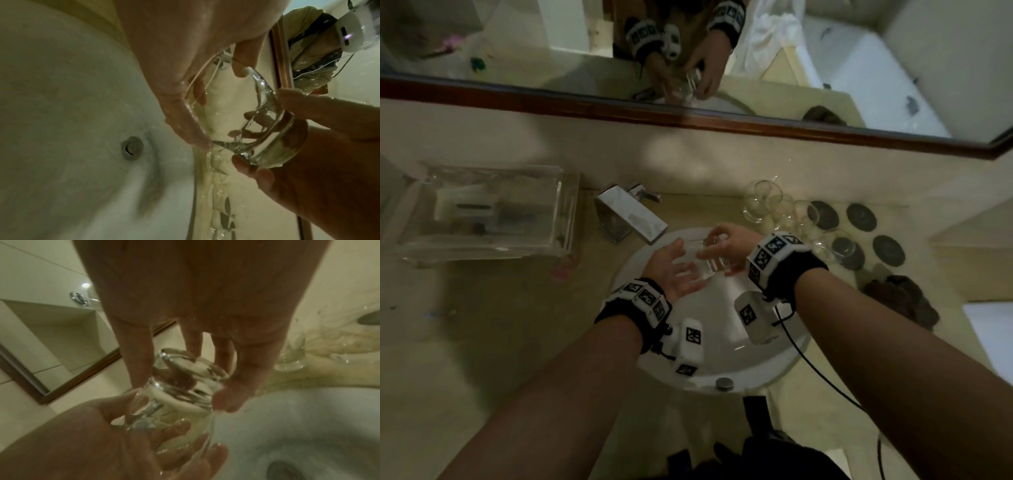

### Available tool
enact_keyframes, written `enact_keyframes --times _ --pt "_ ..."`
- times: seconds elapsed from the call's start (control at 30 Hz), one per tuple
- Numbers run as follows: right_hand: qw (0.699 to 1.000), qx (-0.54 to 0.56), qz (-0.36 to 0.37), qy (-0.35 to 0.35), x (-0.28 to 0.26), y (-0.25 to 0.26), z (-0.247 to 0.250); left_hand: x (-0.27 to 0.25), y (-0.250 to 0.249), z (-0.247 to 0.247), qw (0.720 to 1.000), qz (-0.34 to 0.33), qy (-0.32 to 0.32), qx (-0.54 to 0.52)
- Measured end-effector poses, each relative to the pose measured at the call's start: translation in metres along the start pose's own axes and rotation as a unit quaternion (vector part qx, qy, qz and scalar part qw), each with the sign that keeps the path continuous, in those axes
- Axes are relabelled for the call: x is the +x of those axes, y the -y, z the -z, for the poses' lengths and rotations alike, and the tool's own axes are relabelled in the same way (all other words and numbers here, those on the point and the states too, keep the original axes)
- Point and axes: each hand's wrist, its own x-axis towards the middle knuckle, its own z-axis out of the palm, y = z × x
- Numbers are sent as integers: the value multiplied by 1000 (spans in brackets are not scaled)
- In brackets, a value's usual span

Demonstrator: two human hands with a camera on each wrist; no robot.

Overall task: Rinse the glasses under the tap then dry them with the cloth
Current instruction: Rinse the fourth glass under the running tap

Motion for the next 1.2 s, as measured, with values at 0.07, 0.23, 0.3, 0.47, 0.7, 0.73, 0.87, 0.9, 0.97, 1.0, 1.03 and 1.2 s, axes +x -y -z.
enact_keyframes --times 0.07,0.23,0.3,0.47,0.7,0.73,0.87,0.9,0.97,1.0,1.03,1.2 --pt "998 -32 37 -43 -12 4 9 -5 -6 -11 1000 -2 25 14" --pt "978 -134 84 -135 -37 15 24 -19 -28 -35 994 -26 47 93" --pt "970 -157 101 -155 -44 21 26 -24 -35 -42 991 -43 46 116" --pt "940 -261 119 -186 -61 37 35 -33 -45 -54 987 -78 55 128" --pt "918 -328 114 -192 -72 55 41 -30 -59 -53 976 -95 13 196" --pt "916 -333 112 -193 -73 56 42 -17 -58 -50 973 -107 16 205" --pt "909 -351 113 -195 -74 60 42 6 -61 -45 953 -150 8 262" --pt "907 -358 113 -192 -73 62 43 1 -62 -46 952 -150 3 266" --pt "903 -369 111 -189 -71 65 44 -5 -63 -47 950 -152 -2 272" --pt "903 -368 111 -190 -70 66 45 -12 -64 -46 951 -155 -2 266" --pt "905 -363 112 -192 -69 67 46 -21 -65 -47 953 -156 -2 261" --pt "914 -336 118 -195 -65 67 50 -53 -71 -53 964 -126 5 234"
